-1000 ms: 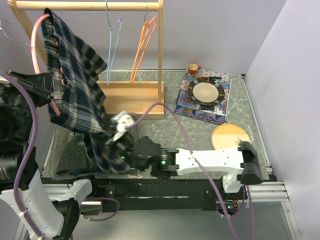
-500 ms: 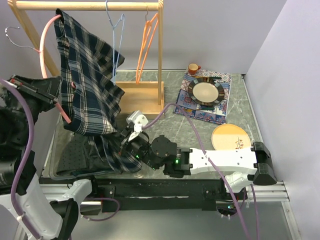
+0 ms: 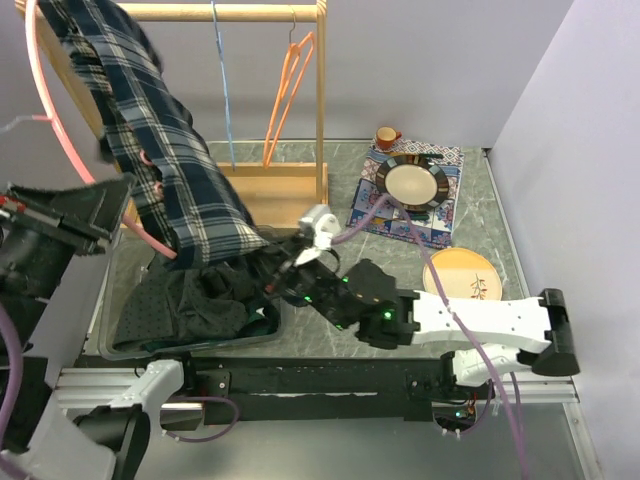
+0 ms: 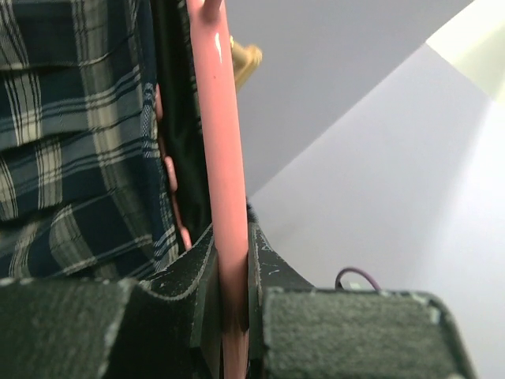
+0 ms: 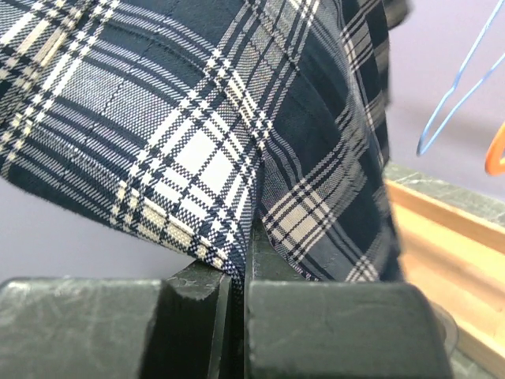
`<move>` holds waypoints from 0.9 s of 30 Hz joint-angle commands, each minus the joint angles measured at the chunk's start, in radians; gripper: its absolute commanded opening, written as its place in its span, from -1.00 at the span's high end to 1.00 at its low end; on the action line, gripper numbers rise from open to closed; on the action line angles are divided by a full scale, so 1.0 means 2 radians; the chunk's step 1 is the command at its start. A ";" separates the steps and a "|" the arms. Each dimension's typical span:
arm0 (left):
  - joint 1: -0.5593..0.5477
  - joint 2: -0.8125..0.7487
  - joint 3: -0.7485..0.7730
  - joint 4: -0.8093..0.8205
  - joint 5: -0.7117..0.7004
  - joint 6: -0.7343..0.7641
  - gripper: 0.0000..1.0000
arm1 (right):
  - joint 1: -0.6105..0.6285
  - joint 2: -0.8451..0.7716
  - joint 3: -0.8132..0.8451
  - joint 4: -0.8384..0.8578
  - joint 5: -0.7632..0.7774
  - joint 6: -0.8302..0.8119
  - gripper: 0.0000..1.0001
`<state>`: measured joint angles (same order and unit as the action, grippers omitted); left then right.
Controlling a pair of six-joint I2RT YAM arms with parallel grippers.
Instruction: Remove the skirt from the hanger
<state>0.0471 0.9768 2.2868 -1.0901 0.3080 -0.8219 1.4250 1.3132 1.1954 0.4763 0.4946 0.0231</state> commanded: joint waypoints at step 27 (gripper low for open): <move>-0.161 -0.011 0.035 0.006 -0.188 0.116 0.99 | -0.084 -0.075 -0.134 -0.011 0.062 0.000 1.00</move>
<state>-0.2806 1.0313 2.2852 -1.3331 0.0311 -0.7307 1.3594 1.1915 0.9375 0.5388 0.4030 0.0742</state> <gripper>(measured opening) 0.160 0.018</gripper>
